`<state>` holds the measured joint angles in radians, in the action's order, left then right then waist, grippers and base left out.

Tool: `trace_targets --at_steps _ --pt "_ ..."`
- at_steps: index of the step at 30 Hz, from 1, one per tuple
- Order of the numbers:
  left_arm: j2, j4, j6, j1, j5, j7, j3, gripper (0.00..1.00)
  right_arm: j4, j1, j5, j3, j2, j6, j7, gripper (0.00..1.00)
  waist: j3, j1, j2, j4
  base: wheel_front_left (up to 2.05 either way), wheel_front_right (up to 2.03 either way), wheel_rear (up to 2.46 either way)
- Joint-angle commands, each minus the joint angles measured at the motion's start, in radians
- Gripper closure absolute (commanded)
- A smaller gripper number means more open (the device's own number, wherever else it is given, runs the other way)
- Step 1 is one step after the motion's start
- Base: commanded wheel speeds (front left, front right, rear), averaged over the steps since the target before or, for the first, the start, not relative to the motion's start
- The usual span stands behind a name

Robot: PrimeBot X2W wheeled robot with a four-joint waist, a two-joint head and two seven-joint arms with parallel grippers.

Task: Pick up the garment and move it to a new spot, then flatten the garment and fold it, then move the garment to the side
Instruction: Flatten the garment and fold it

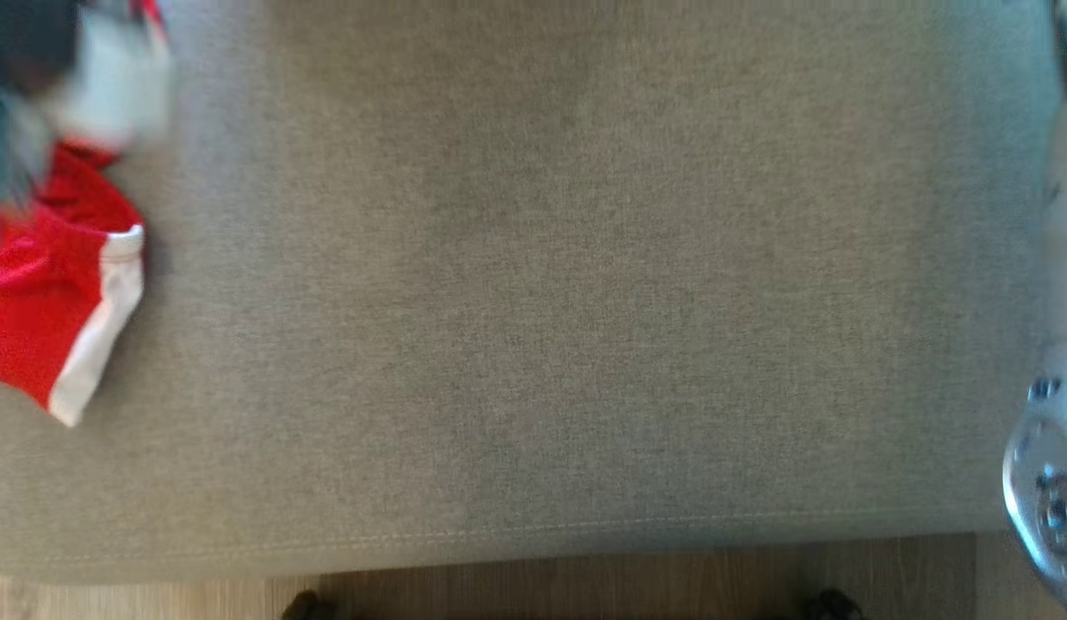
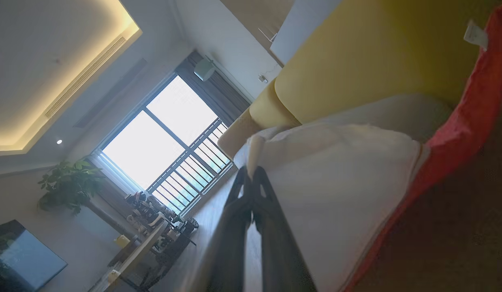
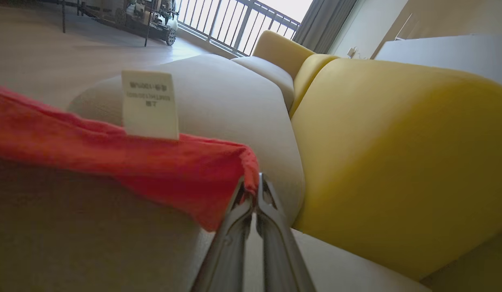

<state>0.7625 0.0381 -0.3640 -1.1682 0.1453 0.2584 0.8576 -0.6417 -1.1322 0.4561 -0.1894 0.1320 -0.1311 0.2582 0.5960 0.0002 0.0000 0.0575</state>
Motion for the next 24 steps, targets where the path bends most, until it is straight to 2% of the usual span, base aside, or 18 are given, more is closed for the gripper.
trace_targets --at_steps 1,3,7,12,18,24 --pt "0.075 -0.039 -0.025 0.073 0.034 0.003 -0.073 1.00 0.005 0.018 -0.038 0.004 0.005 0.000 0.003 1.00 -0.064 -0.0002 0.0000 0.010 0.00 0.00 0.00" --pt "0.086 -0.064 -0.037 0.198 0.063 0.003 -0.089 1.00 -0.021 0.072 -0.076 0.017 0.017 0.000 0.003 1.00 -0.097 -0.0002 0.0000 0.012 0.00 0.00 0.00" --pt "0.102 -0.120 -0.028 0.431 0.098 0.003 -0.110 1.00 -0.046 0.201 -0.183 0.078 0.049 0.000 0.003 1.00 -0.168 -0.0002 0.0000 0.008 0.00 0.00 0.00" --pt "0.094 -0.148 -0.029 0.636 0.143 0.003 -0.150 1.00 -0.012 0.343 -0.285 0.106 0.081 0.000 0.003 1.00 -0.228 -0.0002 0.0000 0.006 0.00 0.00 0.00" --pt "0.051 -0.174 0.000 0.854 0.174 0.003 -0.220 1.00 0.156 0.611 -0.394 0.086 0.117 0.000 -0.034 1.00 -0.297 -0.0002 0.0000 -0.003 0.00 0.00 0.00" --pt "0.054 -0.262 0.003 1.051 0.158 0.003 -0.278 1.00 0.402 0.889 -0.468 0.014 0.103 0.000 -0.104 1.00 -0.325 -0.0002 0.0000 -0.020 0.00 0.00 0.00"
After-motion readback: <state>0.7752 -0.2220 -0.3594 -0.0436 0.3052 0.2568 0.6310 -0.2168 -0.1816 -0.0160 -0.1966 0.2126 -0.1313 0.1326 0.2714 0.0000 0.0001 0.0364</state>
